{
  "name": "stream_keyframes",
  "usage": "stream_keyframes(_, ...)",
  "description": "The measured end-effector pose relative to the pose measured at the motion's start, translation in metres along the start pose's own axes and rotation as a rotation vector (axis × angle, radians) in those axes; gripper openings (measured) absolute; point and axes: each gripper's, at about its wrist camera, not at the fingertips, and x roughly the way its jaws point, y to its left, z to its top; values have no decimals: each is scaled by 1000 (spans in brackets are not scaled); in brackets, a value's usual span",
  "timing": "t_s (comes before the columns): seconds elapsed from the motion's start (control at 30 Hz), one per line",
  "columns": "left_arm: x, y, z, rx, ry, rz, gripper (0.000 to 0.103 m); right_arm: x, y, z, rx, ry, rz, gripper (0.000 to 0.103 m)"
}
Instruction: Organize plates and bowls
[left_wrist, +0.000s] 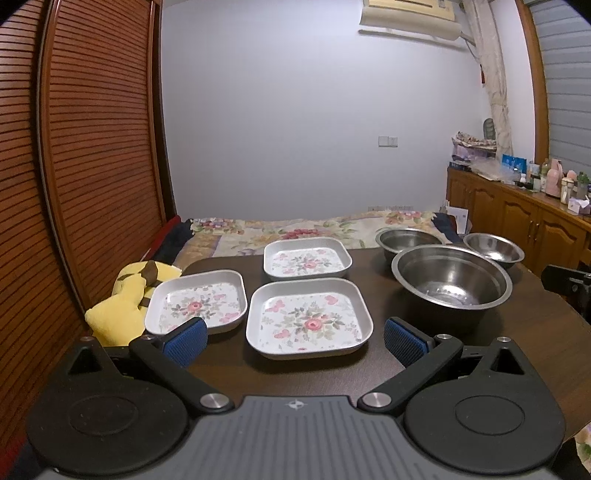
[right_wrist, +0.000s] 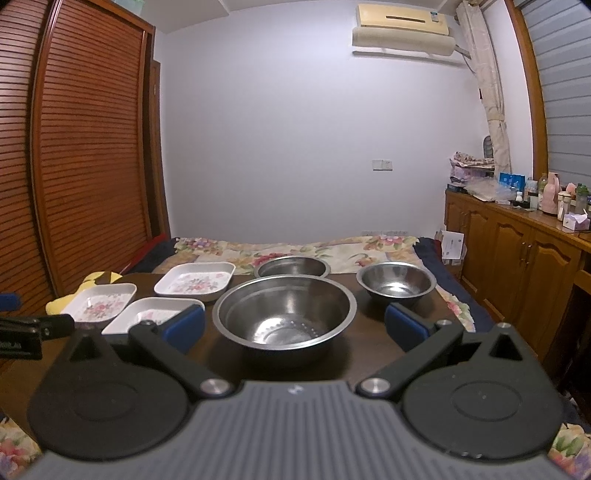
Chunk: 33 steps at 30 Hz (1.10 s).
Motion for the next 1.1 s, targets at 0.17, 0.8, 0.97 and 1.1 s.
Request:
stream_keyframes(0.17, 12, 6, -6, -4, 37, -2, 103, 6, 4, -4, -7, 15, 18, 103)
stream_keyframes(0.8, 40, 29, -21, 21, 130, -20, 103, 31, 48, -5, -65, 60, 154, 103)
stream_keyframes(0.97, 43, 38, -21, 7, 139, -19, 103, 37, 62, -6, -89, 73, 191, 103)
stream_keyframes(1.1, 47, 49, -19, 6, 131, 6, 103, 44, 73, -7, -90, 97, 224, 103)
